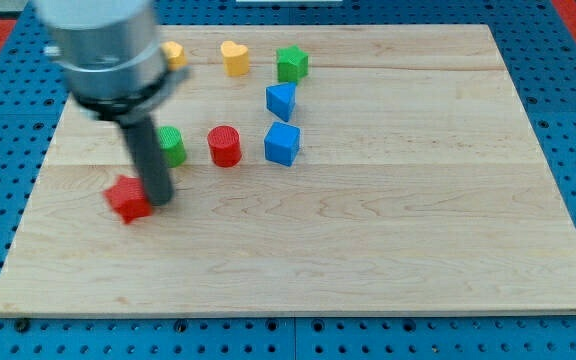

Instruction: Place the red blocks to the either side of the green circle

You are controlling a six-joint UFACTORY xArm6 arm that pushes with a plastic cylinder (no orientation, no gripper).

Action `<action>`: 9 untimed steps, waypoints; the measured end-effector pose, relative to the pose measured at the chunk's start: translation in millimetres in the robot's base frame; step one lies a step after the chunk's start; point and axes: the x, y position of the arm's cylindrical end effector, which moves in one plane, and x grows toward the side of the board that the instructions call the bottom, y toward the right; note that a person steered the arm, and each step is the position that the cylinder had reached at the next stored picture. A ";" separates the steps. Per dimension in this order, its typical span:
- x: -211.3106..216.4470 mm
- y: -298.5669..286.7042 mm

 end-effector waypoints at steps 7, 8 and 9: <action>-24.4 -51.2; -36.4 -52.0; 8.3 -57.1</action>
